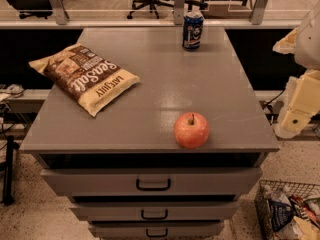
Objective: Pick brown chip bag
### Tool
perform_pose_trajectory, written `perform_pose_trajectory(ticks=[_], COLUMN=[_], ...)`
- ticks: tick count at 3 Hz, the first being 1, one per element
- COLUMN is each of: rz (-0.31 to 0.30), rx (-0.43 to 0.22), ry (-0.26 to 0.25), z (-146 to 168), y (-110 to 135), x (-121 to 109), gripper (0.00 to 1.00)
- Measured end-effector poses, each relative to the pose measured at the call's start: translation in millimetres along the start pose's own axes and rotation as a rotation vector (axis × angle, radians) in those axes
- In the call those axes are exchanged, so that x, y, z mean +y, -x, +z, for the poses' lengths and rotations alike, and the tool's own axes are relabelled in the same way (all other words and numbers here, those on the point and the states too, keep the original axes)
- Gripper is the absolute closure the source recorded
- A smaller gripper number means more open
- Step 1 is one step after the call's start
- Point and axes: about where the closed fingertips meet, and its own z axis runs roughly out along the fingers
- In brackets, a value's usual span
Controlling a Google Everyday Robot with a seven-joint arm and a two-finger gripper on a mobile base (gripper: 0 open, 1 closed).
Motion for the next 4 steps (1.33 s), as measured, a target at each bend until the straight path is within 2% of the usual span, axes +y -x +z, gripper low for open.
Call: perform_pose_trajectory(ticks=[1, 2, 3, 4], rz=[0.0, -0.042, -0.104, -0.137], rx=[0.0, -0.088, -0.22, -0.39], ry=[0.0, 0.002, 0.005, 0.015], z=[0, 16, 43, 67], y=[0, 37, 101, 177], x=[0, -8, -18, -24], gripper=[0.0, 0.0, 0.0, 0.0])
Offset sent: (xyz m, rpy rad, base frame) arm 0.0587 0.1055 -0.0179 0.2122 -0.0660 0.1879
